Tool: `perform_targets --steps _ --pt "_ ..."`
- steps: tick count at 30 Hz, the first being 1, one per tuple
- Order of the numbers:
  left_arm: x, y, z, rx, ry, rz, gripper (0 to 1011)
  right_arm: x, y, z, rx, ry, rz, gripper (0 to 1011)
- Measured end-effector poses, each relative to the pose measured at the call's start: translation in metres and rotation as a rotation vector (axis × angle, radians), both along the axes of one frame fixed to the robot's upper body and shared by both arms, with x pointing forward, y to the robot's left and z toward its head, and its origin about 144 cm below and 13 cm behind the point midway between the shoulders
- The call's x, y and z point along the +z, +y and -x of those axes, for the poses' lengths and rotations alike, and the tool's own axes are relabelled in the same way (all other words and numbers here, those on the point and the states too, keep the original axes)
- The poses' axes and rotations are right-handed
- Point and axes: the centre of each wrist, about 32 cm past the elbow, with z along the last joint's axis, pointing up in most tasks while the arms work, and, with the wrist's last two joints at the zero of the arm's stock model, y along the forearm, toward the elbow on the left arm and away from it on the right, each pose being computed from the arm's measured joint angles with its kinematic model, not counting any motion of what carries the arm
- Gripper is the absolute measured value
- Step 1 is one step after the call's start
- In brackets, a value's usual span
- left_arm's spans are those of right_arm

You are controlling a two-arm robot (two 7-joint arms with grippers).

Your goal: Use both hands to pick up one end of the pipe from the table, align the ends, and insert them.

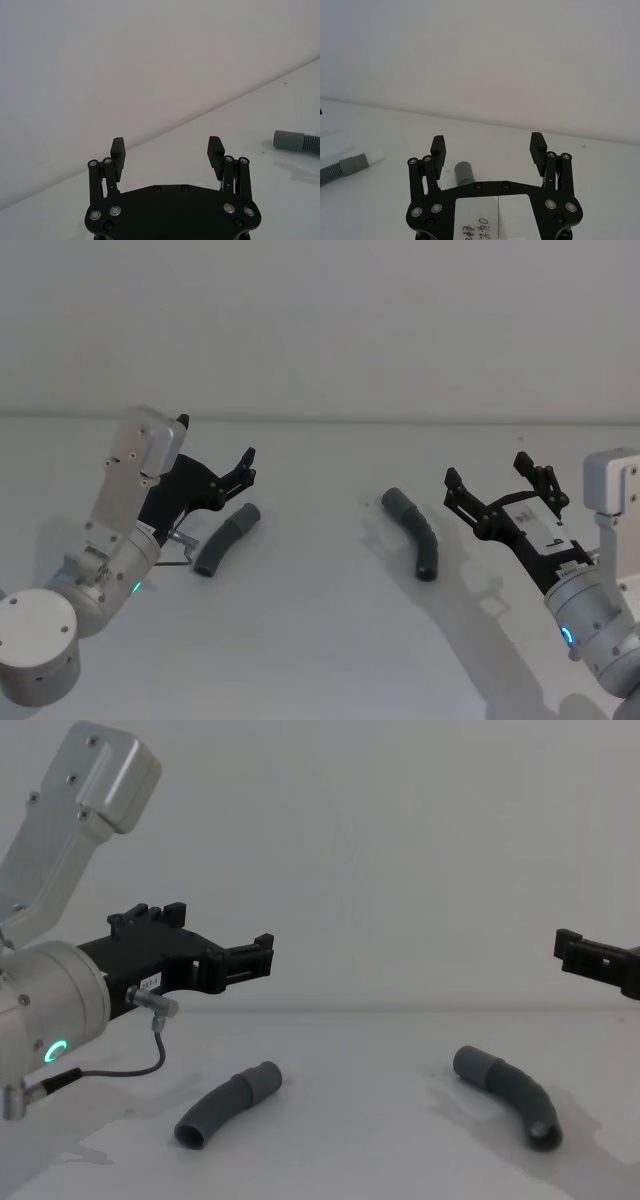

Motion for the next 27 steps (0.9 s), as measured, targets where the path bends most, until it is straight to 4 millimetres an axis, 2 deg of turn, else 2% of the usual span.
perform_targets --steps 27 --pt "-0.0002 0.0001 -0.0001 -0.001 0.002 0.000 1001 0.0000 0.0000 0.0000 0.000 0.000 0.001 1001"
